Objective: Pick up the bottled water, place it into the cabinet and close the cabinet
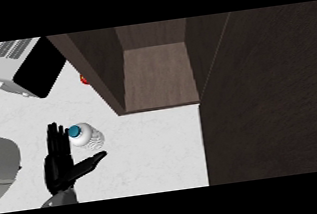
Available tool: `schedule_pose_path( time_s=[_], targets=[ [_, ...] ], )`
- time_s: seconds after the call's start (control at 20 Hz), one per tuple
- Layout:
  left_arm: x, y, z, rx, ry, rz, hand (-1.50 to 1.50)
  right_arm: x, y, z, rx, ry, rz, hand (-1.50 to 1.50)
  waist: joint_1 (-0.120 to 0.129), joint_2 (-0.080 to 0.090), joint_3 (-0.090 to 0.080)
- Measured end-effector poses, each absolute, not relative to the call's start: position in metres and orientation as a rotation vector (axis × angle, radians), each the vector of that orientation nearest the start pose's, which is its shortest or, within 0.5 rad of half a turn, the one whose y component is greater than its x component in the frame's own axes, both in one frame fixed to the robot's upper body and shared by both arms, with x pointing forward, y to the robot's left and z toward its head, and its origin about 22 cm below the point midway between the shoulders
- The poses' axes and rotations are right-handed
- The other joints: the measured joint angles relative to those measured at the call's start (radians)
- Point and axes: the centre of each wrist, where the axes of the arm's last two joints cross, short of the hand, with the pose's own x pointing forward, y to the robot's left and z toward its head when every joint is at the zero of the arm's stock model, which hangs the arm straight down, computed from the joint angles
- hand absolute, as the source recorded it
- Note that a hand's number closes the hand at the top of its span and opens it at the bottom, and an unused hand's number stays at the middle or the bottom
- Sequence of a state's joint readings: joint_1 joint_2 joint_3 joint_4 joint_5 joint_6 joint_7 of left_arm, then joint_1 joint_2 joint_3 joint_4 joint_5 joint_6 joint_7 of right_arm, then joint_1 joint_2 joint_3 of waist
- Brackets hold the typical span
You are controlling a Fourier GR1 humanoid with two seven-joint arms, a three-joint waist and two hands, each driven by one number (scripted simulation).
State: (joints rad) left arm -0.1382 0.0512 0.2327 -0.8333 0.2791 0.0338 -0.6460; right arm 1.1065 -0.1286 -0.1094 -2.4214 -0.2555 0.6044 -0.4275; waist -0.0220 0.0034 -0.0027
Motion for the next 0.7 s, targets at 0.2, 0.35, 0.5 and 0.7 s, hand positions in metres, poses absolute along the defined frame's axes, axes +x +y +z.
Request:
schedule_pose_path(
  time_s=[0.2, 0.35, 0.5, 0.7],
  targets=[
    [0.235, 0.278, -0.14, 0.075, -1.624, 0.471, -1.5, 0.001, -0.302, 0.102, 0.148, -1.819, 0.21, -1.5, 0.002, 0.001, 0.0],
    [0.238, 0.277, -0.144, 0.014, -1.637, 0.5, -1.5, -0.001, -0.302, 0.102, 0.15, -1.816, 0.208, -1.5, 0.001, 0.001, 0.0],
    [0.239, 0.277, -0.149, -0.032, -1.649, 0.526, -1.5, -0.003, -0.301, 0.101, 0.147, -1.823, 0.189, -1.5, 0.0, 0.0, 0.0],
    [0.25, 0.27, -0.148, -0.071, -1.674, 0.551, 1.5, 0.001, -0.303, 0.102, 0.142, -1.822, 0.206, -1.5, 0.004, 0.001, 0.0]
  ],
)
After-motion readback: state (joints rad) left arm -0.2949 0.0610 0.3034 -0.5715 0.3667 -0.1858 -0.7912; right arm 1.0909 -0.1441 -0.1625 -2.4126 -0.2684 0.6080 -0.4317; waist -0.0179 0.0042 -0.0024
